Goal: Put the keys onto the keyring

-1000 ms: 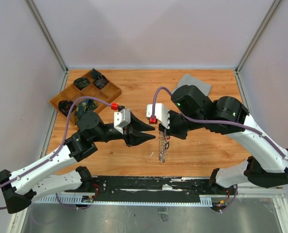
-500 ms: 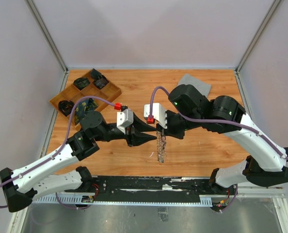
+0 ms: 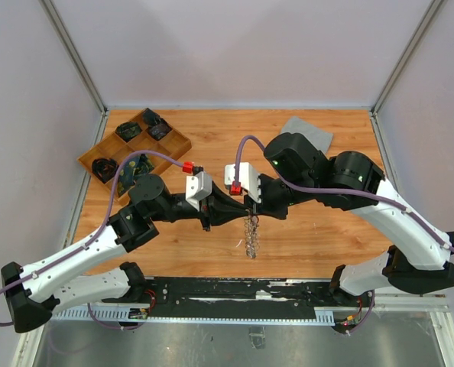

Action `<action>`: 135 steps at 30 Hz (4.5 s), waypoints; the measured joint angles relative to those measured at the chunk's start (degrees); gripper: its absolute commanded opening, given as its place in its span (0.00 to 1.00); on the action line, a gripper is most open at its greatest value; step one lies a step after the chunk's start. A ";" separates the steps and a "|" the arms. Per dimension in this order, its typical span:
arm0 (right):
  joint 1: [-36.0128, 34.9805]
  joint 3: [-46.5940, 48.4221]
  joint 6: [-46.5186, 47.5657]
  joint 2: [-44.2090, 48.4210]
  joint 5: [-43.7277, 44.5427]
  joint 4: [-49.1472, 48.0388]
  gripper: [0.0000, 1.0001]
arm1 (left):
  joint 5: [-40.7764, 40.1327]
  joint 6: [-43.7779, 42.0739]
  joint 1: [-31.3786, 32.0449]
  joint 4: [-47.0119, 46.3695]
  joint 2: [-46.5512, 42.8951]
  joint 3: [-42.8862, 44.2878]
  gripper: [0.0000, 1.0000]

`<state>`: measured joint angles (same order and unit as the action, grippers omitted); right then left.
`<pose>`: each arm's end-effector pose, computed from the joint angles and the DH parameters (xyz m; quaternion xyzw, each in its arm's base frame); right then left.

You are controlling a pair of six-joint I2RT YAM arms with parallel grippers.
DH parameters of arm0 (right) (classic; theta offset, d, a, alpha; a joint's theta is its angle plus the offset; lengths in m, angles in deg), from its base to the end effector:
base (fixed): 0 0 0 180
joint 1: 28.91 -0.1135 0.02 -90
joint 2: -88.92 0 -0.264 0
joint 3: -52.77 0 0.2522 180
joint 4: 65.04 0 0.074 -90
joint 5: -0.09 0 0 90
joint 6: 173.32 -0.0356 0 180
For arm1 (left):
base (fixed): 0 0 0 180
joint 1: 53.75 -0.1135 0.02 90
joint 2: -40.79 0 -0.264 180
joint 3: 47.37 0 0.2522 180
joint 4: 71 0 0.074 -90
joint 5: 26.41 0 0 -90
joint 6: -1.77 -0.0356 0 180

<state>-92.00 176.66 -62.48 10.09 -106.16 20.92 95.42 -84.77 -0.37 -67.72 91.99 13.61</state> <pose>0.0947 0.2085 0.4802 -0.6458 0.6303 0.2682 0.3373 0.1082 -0.1771 0.3739 0.4557 0.4942 -0.5020 0.5441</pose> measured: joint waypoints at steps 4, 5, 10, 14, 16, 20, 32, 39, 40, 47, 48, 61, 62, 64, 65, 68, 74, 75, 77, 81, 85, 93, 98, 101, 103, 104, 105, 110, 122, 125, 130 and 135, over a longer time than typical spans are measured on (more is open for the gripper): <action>0.00 -0.85 -0.04 0.26 -0.04 -0.92 0.02 | 0.52 0.20 0.00 0.15 0.07 0.00 0.00; 0.00 -1.27 -0.02 0.50 -0.04 -1.18 0.04 | 0.83 0.15 0.00 0.31 0.07 0.00 0.01; 0.00 -4.39 -1.03 2.97 0.17 -4.39 0.20 | 1.14 0.57 0.00 0.00 -0.11 -0.11 0.01; 0.00 -8.92 -3.19 7.82 2.60 -9.88 0.24 | 1.01 1.31 0.00 -1.99 -1.60 -1.99 0.00; 0.00 -12.79 -4.85 11.82 4.09 -13.70 0.25 | 1.01 1.81 0.00 -3.19 -2.75 -3.32 0.01; 0.00 -21.35 -8.61 21.03 5.88 -21.38 0.26 | 1.22 2.86 0.00 -5.99 -4.28 -4.90 0.01; 0.00 -31.74 -15.82 26.53 7.67 -29.99 0.29 | 1.44 5.03 0.00 -11.98 -5.68 -6.75 0.01; -0.02 -33.81 -19.32 22.77 2.32 -32.65 0.43 | 0.07 5.73 0.00 -12.15 -5.49 -6.75 0.00; -0.17 -33.99 -19.74 22.62 1.77 -33.22 0.45 | -0.11 5.77 0.00 -12.20 -5.46 -6.75 0.00; -1.75 -34.12 -21.09 23.80 1.36 -36.09 0.47 | -1.16 5.81 0.00 -12.31 -5.14 -6.75 0.01; -1.75 -34.36 -21.07 24.35 1.77 -36.35 0.46 | -1.14 5.81 0.00 -12.46 -5.11 -6.75 0.01; -1.75 -40.15 -20.68 29.31 3.85 -37.99 0.45 | 1.53 7.04 0.00 -17.92 -5.18 -7.50 0.00; -1.75 -40.35 -20.65 29.14 3.74 -38.07 0.45 | 1.66 7.15 0.00 -18.12 -5.18 -7.52 0.01; -1.75 -40.46 -20.57 28.83 3.54 -38.14 0.45 | 2.12 7.37 0.00 -18.91 -5.20 -7.61 0.01; -1.75 -40.46 -20.52 28.85 3.34 -38.16 0.45 | 2.45 7.52 0.00 -19.32 -5.22 -7.69 0.01; -1.75 -40.46 -20.04 29.55 2.84 -38.64 0.44 | 3.23 8.02 0.00 -20.20 -5.33 -7.82 0.00; -1.75 -40.46 -18.10 33.53 2.36 -38.91 0.32 | 5.53 9.55 0.00 -22.84 -5.73 -8.57 0.01; -1.75 -40.46 -17.84 33.92 2.47 -38.86 0.31 | 6.12 9.88 0.00 -23.19 -5.73 -8.57 0.01; -1.75 -40.46 -17.62 34.67 2.62 -38.84 0.31 | 7.19 10.40 0.00 -24.02 -5.62 -8.59 0.01; -1.75 -40.46 -17.57 33.83 1.64 -38.93 0.36 | 8.90 11.06 0.00 -25.42 -5.40 -8.57 0.01; -1.75 -40.46 -17.62 31.71 -1.22 -39.80 0.39 | 9.49 11.41 0.00 -25.53 -5.29 -8.57 0.01; -1.75 -42.01 -17.99 30.45 -4.83 -43.98 0.41 | 9.90 11.45 0.00 -25.55 -5.25 -8.57 0.01; -1.75 -42.05 -18.14 29.90 -5.97 -46.49 0.41 | 10.10 11.45 0.00 -25.66 -5.18 -8.57 0.01; -1.75 -42.14 -18.32 29.20 -6.56 -47.47 0.40 | 10.14 11.45 0.00 -25.79 -5.18 -8.59 0.01; -1.75 -42.21 -18.43 28.72 -6.69 -47.91 0.39 | 10.21 11.45 0.00 -25.81 -5.18 -8.57 0.01; -1.75 -42.21 -18.47 28.52 -6.71 -48.00 0.38 | 10.29 11.45 0.00 -25.81 -5.18 -8.57 0.01; -1.75 -42.21 -18.51 28.44 -6.73 -48.00 0.36 | 10.32 11.45 0.00 -25.81 -5.18 -8.57 0.00; -1.75 -42.21 -18.78 28.13 -6.71 -48.28 0.25 | 10.34 11.45 0.00 -25.83 -5.18 -8.57 0.00; -1.75 -42.21 -19.34 29.59 -5.66 -48.33 0.01 | 10.29 11.43 0.00 -25.81 -5.18 -8.59 0.01; -1.75 -42.21 -19.34 30.99 -4.92 -48.37 0.01 | 10.29 11.43 0.00 -25.83 -5.18 -8.57 0.01; -1.75 -42.21 -19.34 32.30 -4.74 -48.52 0.01 | 10.29 11.43 0.00 -25.83 -5.18 -8.57 0.01; -1.75 -42.21 -19.34 32.11 -4.76 -48.85 0.04 | 10.27 11.43 0.00 -25.81 -5.18 -8.57 0.01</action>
<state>-93.75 134.45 -81.82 42.20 -110.92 -27.93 105.70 -73.34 -0.37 -93.54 86.81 5.05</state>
